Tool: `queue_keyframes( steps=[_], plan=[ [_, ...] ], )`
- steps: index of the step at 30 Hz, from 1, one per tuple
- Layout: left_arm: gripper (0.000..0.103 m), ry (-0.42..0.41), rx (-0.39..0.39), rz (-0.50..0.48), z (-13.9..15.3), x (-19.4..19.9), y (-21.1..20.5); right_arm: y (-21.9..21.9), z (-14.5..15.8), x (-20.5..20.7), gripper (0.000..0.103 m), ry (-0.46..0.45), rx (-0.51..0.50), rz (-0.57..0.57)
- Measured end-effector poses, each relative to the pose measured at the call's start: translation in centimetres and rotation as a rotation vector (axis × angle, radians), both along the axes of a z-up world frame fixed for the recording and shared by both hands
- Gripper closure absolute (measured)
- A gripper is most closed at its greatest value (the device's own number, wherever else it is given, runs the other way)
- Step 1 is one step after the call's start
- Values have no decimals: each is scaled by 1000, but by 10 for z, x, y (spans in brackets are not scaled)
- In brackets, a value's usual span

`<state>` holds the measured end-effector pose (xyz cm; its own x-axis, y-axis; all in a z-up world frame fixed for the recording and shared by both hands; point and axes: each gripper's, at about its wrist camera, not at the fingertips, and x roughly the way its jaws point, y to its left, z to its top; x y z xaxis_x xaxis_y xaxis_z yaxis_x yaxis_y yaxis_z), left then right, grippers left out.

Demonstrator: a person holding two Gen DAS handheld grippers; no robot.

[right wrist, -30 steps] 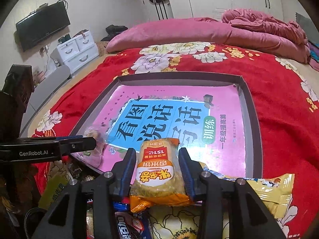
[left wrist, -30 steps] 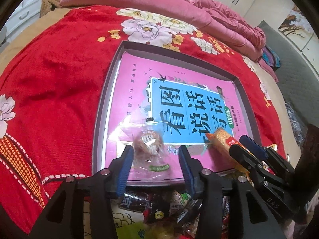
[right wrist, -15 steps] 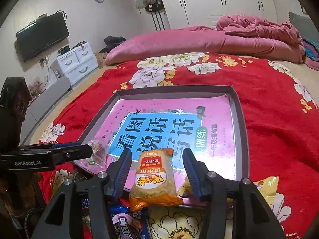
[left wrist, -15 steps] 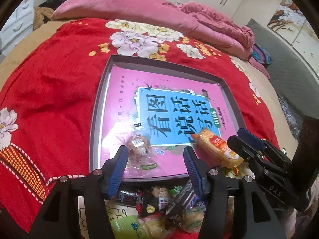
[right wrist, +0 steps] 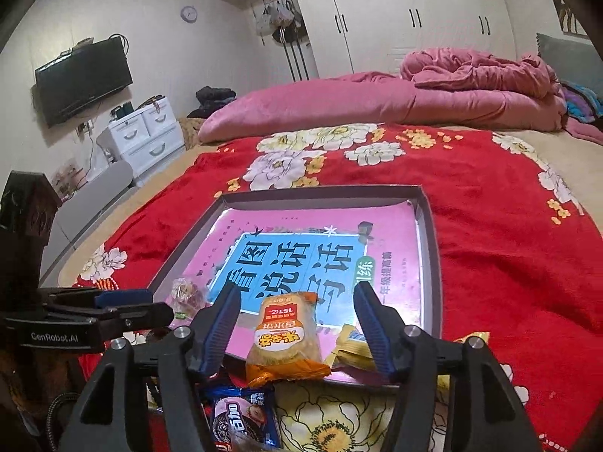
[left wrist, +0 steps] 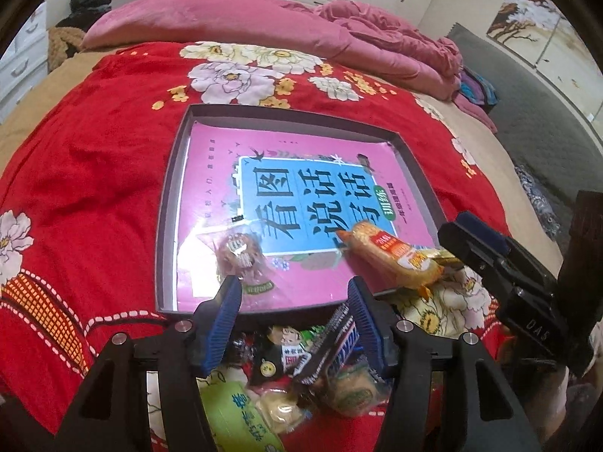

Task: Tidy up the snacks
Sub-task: 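Move the left tool down onto the Snickers bar beside the tray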

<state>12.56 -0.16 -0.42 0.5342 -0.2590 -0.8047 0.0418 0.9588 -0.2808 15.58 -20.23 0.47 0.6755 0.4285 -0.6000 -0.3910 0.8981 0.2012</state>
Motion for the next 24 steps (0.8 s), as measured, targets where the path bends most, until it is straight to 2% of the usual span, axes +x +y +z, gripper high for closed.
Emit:
queue_keyframes(
  steps=[7,24],
  plan=[
    [42,4,10,-26,1,-9,-6,-3,7,-13,37,-40,-20,10],
    [42,9,15,-67,3,-18,-16,-17,12,-28,36,-56,-12,-18]
  ],
)
